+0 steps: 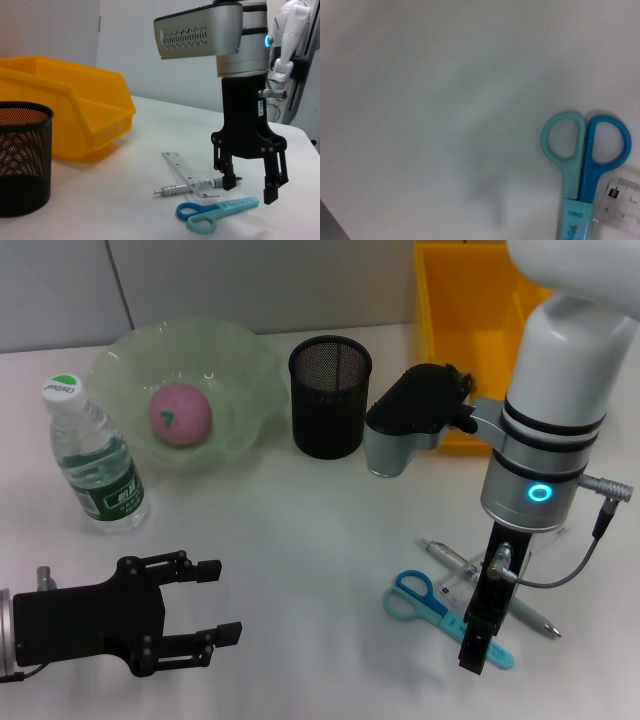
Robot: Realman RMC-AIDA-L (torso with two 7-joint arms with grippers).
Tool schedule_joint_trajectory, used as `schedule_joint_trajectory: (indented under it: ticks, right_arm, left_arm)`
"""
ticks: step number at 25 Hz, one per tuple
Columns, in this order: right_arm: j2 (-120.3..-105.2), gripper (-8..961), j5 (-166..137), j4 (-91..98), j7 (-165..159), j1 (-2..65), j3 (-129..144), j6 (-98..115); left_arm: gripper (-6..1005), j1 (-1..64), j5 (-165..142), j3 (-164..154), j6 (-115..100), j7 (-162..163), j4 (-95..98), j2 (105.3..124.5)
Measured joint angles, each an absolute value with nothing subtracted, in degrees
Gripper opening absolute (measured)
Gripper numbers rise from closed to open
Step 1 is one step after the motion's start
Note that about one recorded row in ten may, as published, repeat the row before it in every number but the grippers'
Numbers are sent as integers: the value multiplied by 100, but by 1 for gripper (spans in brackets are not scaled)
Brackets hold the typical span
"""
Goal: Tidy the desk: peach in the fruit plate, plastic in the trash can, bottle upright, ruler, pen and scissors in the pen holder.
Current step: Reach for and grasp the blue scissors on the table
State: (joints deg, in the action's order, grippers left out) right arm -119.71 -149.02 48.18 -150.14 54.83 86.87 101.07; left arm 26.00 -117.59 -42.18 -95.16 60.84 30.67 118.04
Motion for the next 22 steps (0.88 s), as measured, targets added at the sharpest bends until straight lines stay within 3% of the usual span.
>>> schedule_joint_trajectory:
  ticks: [22]
  right_arm:
    - [-11971,721,-14765,4789,-14861,5511,8701,10146]
  left_arm:
    - [753,2597,-11741,-4219,-9524,6100,3067,11804]
